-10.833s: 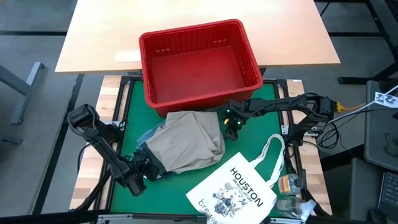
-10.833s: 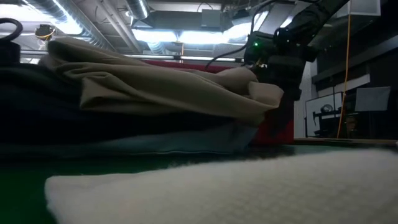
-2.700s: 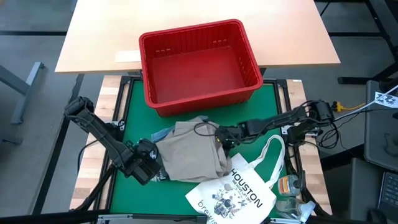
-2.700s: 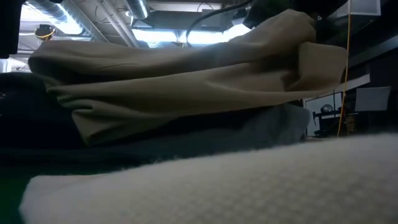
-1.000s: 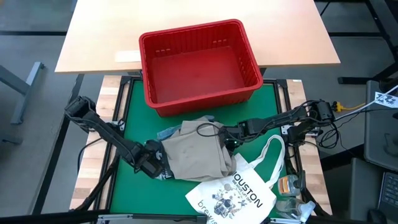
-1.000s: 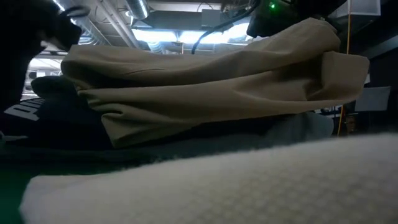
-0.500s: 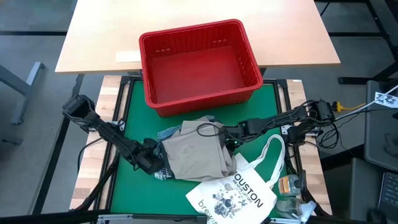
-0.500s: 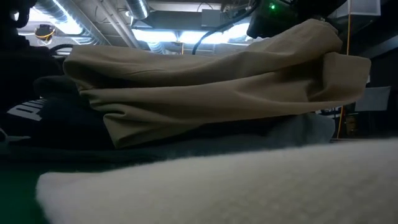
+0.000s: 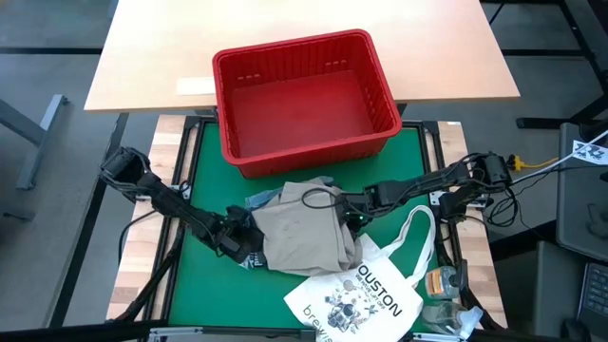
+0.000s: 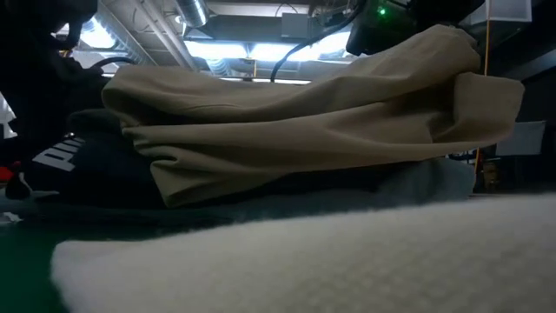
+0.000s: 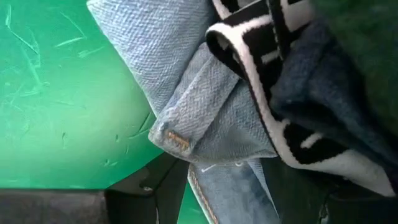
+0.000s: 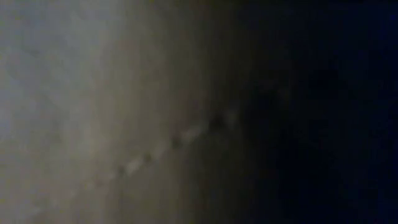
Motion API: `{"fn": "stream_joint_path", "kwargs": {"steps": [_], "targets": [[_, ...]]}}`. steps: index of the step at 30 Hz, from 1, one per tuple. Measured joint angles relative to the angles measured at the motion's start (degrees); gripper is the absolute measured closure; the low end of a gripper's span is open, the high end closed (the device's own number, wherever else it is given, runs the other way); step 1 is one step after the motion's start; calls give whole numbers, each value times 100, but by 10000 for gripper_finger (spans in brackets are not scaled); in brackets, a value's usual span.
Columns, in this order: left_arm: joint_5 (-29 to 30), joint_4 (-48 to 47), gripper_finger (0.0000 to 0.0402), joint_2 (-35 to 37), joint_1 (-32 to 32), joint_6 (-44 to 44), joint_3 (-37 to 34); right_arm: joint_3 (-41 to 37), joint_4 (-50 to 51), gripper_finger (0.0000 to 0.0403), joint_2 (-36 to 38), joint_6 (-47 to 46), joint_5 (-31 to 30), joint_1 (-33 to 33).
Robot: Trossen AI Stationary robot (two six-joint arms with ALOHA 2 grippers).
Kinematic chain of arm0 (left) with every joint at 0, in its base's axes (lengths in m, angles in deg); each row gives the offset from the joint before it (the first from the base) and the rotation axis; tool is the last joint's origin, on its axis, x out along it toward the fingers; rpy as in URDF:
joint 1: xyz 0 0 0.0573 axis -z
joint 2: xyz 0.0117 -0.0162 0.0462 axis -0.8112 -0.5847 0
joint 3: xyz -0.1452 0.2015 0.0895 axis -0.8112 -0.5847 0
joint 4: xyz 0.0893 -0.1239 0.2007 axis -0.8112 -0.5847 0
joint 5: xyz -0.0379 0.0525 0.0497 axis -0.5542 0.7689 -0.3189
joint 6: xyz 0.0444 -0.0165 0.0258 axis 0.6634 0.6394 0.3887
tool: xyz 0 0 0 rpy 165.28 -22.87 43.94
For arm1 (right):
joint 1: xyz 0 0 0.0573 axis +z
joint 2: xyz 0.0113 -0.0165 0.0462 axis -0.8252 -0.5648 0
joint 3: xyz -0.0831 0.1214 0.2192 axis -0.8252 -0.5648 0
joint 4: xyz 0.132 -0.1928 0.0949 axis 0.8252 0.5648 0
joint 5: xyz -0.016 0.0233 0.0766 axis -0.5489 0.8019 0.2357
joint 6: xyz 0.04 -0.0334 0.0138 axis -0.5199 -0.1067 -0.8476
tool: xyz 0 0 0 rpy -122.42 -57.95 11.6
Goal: Fold Laundry from Bin
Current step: Put the stacked clothes into the red bin
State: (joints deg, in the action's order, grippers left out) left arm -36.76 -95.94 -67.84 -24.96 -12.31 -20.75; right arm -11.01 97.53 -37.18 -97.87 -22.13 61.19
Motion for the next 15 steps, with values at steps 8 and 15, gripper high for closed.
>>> {"fn": "stream_joint_path", "kwargs": {"steps": [8,15], "targets": [[-209,-134,202,7,7,12,15,0,-11,384,0,-9,2,0],[-755,-596,202,115,2,-27,28,2,-95,384,-4,-9,4,2]]}}
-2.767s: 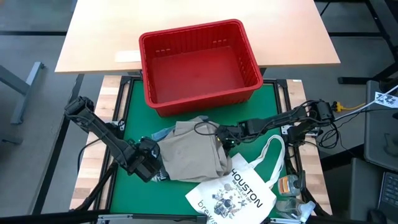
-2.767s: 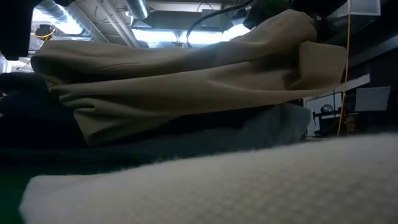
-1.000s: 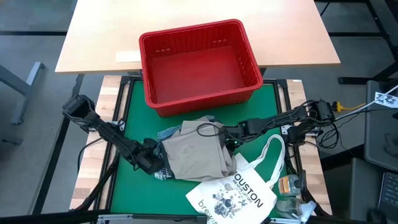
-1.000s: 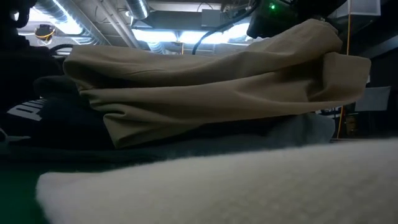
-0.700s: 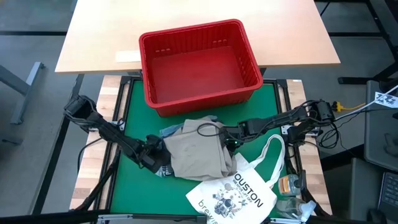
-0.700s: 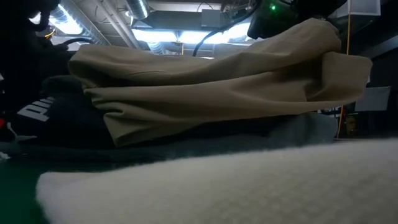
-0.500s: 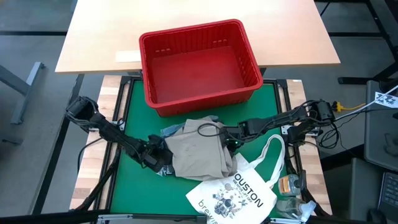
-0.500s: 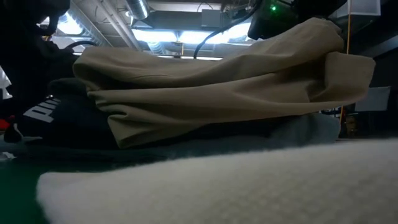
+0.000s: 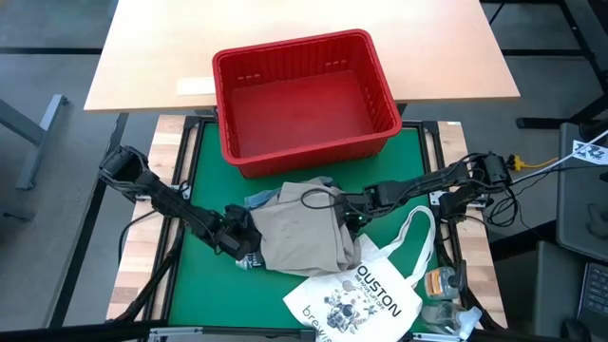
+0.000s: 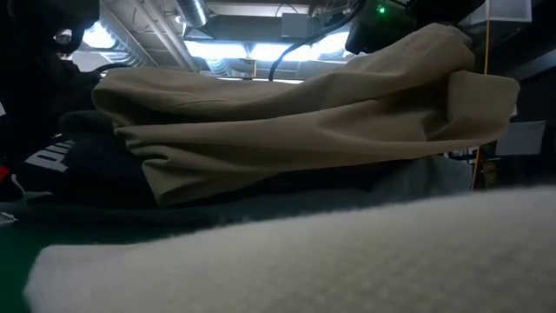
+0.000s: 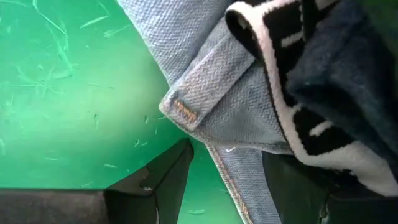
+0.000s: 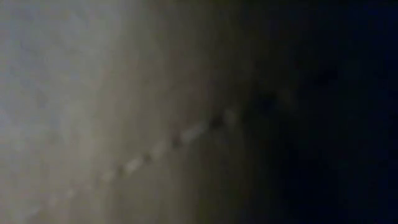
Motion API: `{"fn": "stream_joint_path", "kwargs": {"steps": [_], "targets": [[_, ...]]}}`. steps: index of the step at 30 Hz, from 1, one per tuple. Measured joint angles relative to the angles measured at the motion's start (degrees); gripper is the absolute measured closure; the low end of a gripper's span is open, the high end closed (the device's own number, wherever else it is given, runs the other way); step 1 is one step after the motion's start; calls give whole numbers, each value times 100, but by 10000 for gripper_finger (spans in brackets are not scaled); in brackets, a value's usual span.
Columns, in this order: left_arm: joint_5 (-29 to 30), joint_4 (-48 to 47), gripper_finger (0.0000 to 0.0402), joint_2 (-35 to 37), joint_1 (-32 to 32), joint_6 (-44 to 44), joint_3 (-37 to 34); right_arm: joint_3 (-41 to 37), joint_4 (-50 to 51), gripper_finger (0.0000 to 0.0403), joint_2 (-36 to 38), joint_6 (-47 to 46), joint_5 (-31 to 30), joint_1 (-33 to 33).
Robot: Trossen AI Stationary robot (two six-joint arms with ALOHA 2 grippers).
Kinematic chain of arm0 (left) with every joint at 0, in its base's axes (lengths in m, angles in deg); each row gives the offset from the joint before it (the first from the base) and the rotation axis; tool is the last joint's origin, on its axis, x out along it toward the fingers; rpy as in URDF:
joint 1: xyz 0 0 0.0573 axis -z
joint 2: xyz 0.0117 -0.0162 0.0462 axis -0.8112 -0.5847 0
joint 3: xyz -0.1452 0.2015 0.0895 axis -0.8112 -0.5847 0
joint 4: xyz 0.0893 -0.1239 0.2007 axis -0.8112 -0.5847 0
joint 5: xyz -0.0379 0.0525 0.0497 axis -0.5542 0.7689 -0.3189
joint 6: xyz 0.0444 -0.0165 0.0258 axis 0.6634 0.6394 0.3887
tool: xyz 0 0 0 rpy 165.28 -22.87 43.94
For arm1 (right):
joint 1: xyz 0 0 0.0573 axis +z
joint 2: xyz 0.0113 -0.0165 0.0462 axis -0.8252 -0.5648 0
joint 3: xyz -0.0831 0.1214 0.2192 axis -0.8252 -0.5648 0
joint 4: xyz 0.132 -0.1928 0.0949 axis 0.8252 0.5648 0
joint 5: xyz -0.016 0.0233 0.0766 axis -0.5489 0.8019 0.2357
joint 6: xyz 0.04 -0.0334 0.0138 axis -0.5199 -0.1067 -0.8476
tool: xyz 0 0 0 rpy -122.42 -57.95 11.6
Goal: Fold Laundry from Bin
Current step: Put the stacked clothes into the red bin
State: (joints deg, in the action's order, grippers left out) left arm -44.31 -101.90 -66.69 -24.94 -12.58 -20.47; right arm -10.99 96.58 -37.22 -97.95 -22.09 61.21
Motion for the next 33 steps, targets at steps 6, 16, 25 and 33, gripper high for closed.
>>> {"fn": "stream_joint_path", "kwargs": {"steps": [6,16,25,33], "targets": [[370,679,202,-19,11,17,-43,2,53,384,0,12,-3,0],[727,1584,202,-448,-2,15,-33,2,94,384,0,13,-7,-2],[1194,1913,203,-498,-30,108,-33,2,89,384,2,4,-4,-2],[1396,2616,271,-529,-234,703,-37,2,128,384,7,0,-2,0]]}}
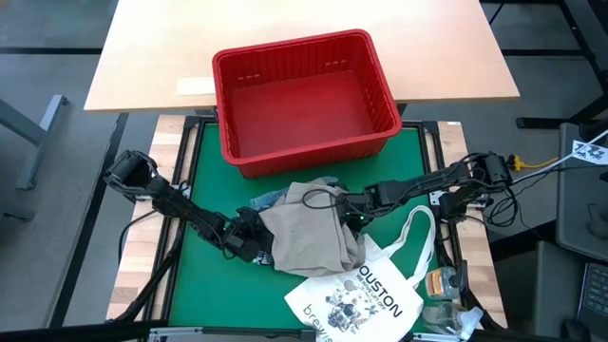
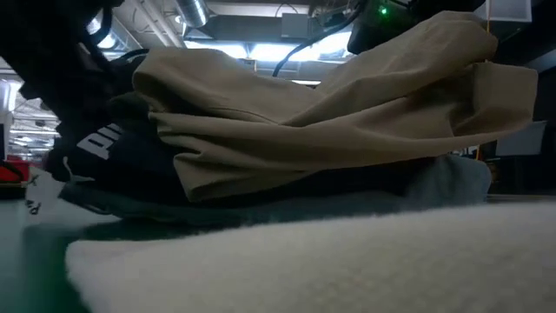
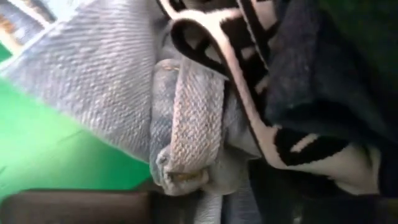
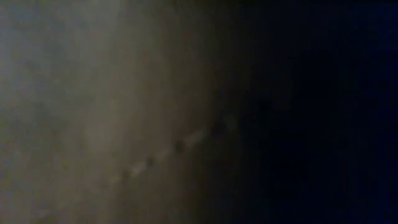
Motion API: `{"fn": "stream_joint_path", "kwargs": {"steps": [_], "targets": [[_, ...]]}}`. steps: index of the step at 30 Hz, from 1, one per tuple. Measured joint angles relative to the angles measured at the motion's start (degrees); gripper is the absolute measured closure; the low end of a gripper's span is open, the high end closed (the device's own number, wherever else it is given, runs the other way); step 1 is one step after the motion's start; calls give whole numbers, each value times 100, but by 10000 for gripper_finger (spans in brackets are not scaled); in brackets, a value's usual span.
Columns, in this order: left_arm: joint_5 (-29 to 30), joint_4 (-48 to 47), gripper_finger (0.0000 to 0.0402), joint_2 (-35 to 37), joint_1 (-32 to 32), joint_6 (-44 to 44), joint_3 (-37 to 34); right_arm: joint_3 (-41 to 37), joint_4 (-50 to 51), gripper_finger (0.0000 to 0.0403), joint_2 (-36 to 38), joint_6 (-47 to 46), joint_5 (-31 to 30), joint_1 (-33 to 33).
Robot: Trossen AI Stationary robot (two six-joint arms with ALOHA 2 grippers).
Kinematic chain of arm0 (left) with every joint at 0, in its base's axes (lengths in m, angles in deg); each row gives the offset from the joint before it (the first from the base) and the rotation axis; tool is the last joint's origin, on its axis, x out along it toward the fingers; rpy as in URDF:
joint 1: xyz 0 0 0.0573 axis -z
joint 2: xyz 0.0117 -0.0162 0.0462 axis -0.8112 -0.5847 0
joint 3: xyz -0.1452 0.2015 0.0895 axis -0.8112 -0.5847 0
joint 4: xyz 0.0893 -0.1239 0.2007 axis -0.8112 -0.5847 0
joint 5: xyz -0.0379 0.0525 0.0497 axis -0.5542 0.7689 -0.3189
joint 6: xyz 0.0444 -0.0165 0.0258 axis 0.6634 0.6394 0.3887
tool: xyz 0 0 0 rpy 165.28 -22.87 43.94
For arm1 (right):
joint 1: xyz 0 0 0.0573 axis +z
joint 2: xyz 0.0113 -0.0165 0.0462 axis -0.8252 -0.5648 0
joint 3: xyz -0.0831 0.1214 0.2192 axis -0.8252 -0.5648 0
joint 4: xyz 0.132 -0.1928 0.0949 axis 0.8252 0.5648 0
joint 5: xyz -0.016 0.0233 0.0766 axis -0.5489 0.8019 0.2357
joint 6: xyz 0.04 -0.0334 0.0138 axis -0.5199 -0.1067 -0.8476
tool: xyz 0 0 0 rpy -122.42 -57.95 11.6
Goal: Fold Laundry from Bin
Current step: Put the stacked clothes into the red bin
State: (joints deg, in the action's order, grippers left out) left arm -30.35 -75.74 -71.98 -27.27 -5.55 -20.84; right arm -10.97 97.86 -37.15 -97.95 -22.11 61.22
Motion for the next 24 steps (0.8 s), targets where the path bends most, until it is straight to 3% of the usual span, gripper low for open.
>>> {"fn": "stream_joint_path", "kwargs": {"steps": [8,17,24], "targets": [[11,271,390,2,-109,388,2,0,3,384,1,-1,2,0],[-335,292,397,232,-83,376,95,0,-29,384,545,-156,-45,0],[-321,311,397,458,-81,862,452,2,-150,384,796,-326,-101,0]]}}
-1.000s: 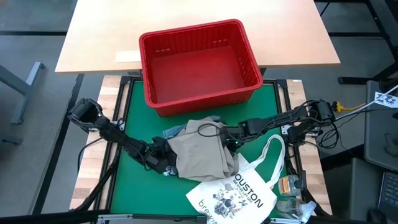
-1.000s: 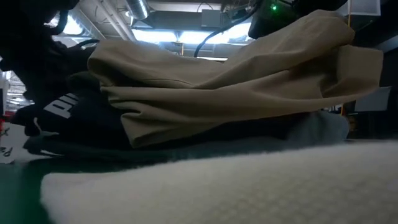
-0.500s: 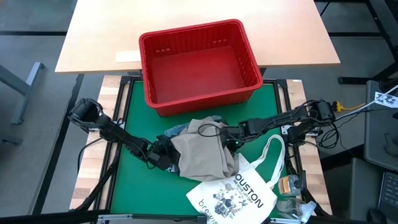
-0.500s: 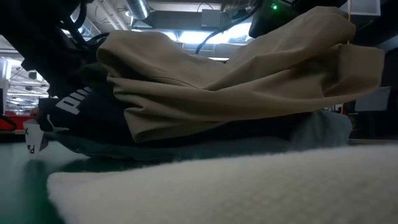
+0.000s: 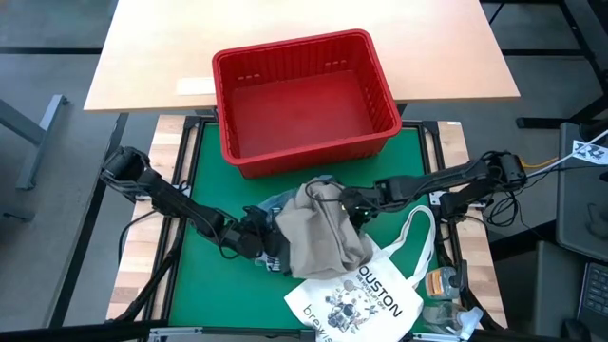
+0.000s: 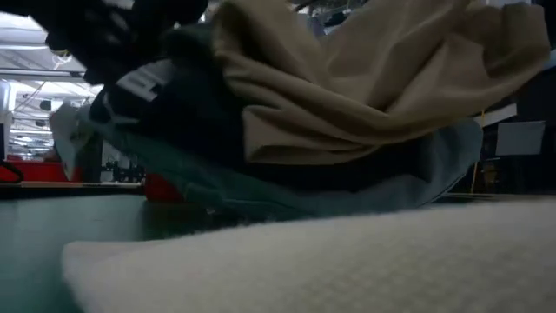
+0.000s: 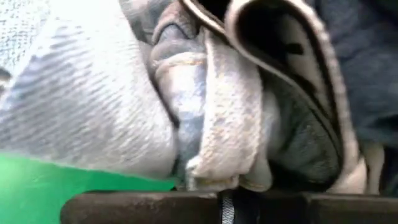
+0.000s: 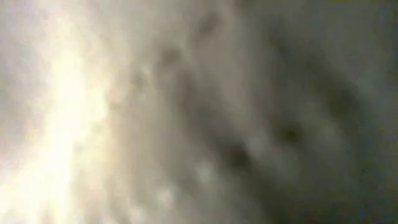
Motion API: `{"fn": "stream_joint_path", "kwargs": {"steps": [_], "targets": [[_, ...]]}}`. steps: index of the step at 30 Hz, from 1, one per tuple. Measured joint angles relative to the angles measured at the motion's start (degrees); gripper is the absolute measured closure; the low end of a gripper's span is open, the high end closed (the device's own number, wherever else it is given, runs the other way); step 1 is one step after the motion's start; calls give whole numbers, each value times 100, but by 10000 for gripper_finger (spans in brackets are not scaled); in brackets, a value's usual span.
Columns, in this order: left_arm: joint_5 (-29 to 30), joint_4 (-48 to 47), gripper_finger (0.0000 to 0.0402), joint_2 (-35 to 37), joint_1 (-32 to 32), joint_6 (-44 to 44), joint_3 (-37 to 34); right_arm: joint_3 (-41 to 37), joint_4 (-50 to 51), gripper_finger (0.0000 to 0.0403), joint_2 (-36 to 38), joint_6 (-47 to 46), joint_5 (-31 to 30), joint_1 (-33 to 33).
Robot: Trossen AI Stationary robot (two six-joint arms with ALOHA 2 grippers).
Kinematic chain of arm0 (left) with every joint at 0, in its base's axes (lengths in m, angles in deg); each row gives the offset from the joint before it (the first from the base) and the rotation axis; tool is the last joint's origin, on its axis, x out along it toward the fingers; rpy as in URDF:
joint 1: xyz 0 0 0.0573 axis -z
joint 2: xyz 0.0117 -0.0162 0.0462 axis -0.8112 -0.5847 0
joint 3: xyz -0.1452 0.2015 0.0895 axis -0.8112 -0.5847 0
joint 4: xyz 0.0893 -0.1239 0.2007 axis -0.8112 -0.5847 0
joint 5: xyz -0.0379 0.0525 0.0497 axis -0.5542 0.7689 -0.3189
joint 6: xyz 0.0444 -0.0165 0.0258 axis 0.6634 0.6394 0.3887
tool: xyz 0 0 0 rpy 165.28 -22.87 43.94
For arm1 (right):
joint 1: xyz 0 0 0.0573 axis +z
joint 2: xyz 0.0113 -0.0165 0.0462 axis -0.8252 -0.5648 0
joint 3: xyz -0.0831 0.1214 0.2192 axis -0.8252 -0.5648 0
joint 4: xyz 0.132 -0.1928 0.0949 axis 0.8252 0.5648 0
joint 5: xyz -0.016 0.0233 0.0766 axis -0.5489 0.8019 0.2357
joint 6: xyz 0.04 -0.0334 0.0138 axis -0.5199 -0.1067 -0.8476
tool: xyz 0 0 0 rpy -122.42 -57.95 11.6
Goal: Fold Laundry from Bin
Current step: Put the stacked clothes into the red bin
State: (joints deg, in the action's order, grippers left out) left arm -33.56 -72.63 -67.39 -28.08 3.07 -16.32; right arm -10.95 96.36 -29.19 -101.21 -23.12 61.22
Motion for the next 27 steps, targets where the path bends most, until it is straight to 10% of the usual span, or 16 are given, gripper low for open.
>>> {"fn": "stream_joint_path", "kwargs": {"steps": [27], "targets": [[-46,1046,397,24,-137,568,359,4,-1179,384,161,-387,549,-2]]}}
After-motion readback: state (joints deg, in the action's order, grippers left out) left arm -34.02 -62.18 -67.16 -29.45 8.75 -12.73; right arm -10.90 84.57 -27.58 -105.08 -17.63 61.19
